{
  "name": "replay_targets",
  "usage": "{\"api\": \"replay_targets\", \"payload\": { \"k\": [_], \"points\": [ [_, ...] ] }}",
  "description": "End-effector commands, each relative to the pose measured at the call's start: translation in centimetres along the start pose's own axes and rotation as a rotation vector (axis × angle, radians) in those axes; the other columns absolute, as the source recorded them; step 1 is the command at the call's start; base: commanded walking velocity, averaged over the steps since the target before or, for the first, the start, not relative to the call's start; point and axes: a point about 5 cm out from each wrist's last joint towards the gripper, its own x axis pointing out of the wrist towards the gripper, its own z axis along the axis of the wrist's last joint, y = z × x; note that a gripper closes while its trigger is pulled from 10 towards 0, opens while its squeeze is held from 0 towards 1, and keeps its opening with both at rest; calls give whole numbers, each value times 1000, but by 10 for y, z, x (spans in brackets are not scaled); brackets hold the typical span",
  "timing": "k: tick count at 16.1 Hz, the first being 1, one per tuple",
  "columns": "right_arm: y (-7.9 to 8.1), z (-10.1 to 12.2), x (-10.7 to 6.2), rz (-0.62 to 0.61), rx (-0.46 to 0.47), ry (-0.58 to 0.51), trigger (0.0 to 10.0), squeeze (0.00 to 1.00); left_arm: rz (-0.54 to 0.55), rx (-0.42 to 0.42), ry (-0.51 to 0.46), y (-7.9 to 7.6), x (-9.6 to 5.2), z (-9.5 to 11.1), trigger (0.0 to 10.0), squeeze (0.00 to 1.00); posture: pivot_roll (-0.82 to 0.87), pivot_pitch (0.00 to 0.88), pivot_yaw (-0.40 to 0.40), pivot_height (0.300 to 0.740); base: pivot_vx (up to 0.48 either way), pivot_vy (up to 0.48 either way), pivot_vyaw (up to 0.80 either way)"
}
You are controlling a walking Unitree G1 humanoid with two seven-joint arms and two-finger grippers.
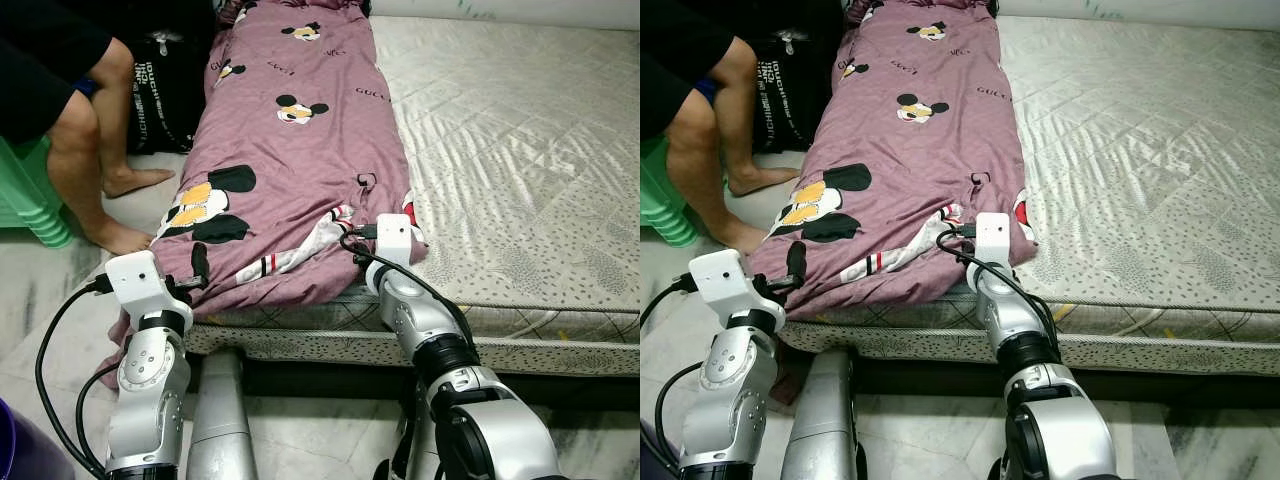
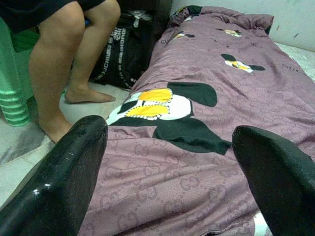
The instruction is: Clean up the room
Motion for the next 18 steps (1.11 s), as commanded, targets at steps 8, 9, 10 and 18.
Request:
{"api": "replay_targets", "payload": {
  "k": [8,9,10,18],
  "points": [
    [-40,-10,-9,-24,41,19,0,0,14,15,-3,2,1,0,10000,0,57,0,-16,506,0,0,0],
    [-47,-12,-12,-36,51,20,0,0,6,12,0,-1,2,-1,10000,0,49,0,-13,506,0,0,0],
    [-49,-12,-13,-39,56,19,0,0,4,11,1,-2,3,-1,10000,0,49,0,-13,506,0,0,0],
    [-110,-47,-87,1,-33,46,0,0,-4,21,17,2,3,-4,10000,0,14,0,-5,506,0,0,0]
  ]
}}
